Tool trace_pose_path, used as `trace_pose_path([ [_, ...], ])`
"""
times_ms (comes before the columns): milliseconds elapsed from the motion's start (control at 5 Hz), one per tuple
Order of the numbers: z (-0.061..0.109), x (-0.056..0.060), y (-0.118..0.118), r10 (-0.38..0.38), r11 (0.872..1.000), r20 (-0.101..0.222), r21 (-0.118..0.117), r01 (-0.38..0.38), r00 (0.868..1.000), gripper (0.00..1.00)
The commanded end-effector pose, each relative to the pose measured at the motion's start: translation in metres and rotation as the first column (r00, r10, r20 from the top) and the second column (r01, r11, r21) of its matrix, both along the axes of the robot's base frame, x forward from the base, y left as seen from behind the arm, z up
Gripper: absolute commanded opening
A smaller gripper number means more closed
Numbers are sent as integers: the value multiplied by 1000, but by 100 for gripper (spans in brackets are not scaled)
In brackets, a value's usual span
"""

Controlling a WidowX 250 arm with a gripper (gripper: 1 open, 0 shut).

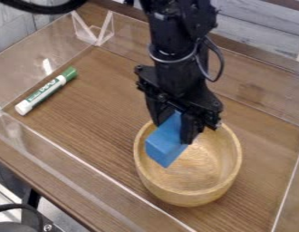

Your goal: Put the blue block in the brown bowl

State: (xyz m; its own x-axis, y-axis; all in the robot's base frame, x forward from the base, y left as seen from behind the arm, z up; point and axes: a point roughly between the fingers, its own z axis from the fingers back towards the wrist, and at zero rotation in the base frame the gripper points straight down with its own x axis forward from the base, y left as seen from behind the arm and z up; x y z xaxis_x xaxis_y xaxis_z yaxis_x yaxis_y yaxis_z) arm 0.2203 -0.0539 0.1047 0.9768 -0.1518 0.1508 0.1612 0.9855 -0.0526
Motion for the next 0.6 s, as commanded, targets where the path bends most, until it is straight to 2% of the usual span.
trace_pose_path([
  [0,7,4,-6,1,1000,32,-19,0,999,0],
  [400,4,1,-14,13,999,21,-35,-12,1000,0],
])
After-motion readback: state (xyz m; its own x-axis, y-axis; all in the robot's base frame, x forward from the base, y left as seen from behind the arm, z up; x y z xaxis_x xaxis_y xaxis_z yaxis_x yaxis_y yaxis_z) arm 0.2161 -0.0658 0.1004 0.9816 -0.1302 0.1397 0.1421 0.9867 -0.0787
